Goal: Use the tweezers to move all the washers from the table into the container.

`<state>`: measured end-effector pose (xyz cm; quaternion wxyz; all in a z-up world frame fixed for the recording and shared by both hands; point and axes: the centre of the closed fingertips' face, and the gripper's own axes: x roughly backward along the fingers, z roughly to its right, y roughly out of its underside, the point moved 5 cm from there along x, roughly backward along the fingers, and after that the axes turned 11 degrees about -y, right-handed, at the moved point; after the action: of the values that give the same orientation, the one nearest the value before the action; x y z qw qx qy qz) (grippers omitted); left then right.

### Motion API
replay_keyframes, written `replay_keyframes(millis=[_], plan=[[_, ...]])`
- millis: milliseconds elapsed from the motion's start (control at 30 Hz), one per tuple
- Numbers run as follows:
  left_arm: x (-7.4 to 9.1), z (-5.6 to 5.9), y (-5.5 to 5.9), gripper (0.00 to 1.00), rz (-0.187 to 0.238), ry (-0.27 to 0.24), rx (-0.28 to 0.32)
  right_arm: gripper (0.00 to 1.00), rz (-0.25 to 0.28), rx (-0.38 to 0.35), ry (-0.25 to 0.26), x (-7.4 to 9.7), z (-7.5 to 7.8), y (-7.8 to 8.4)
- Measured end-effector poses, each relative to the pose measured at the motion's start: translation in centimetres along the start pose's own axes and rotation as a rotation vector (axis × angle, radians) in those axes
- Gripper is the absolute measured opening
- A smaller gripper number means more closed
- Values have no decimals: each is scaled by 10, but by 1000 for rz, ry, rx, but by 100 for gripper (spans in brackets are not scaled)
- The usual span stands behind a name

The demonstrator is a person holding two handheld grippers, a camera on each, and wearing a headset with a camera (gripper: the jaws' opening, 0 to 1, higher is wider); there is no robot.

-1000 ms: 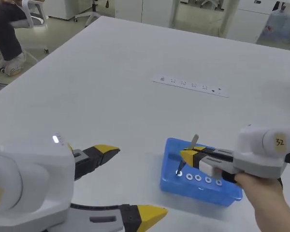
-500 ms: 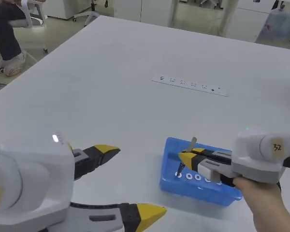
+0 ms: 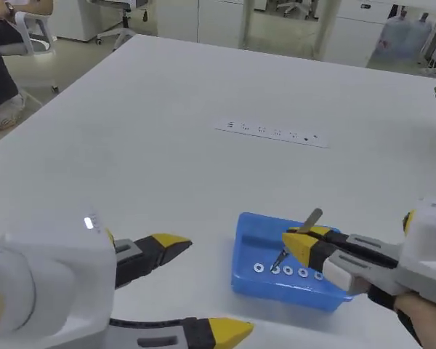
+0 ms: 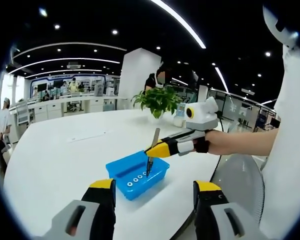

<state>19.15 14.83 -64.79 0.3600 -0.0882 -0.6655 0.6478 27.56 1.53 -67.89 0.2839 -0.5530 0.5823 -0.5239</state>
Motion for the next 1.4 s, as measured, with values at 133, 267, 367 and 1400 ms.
replay_keyframes(millis=[133,267,367,1400], plan=[[-5,10,-4,48,-2,64,-20,3,-29,-5,-37,13,-14,20],[-12,22,-7,39,-22,156,-49,3,-69,-4,-65,20,-24,37],[-18,31,-10,31,-38,224,-86,2,-99,9,-87,23,-30,46],[-51,55,4,7,-269,427,-414,2,-432,341,-300,8,-58,64]])
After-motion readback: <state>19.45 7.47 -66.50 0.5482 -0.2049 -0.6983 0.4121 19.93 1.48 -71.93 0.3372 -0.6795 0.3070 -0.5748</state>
